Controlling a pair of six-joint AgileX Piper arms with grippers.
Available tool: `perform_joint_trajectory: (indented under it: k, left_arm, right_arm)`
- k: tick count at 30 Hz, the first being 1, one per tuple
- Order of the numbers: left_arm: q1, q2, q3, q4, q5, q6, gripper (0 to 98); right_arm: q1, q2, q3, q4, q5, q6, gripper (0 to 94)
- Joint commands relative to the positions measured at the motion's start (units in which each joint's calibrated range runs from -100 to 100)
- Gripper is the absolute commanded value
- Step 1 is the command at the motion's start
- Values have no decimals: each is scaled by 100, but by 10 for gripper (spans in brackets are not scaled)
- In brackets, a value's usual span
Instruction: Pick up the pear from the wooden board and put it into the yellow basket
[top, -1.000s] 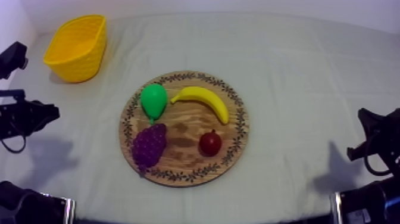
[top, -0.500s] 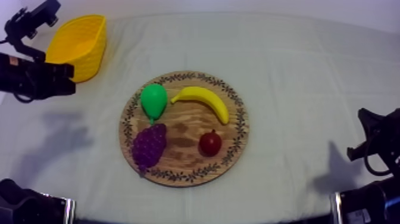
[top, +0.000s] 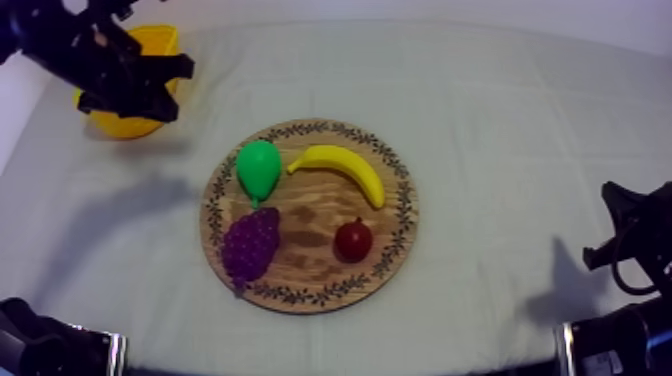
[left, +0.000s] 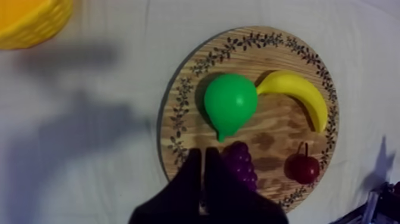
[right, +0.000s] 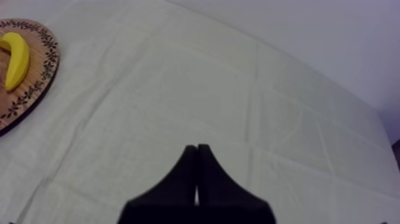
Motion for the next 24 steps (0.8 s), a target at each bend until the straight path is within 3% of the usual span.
perform_joint_trajectory:
  k: [1, 11, 15, 24]
  left_arm:
    - [81, 412, -463, -52, 166, 76, 1]
    - [436, 1110, -1640, -231, 714, 330, 22]
    - [549, 1256, -1807, -308, 766, 375, 117]
    - [690, 1512, -1831, -323, 700, 318, 444]
  right_arm:
    - [-2, -3, -2, -2, 2, -1, 4]
    - [-2, -3, -2, -2, 2, 0, 4]
    - [-2, -3, -2, -2, 2, 0, 4]
    - [-2, -3, -2, -2, 2, 0, 4]
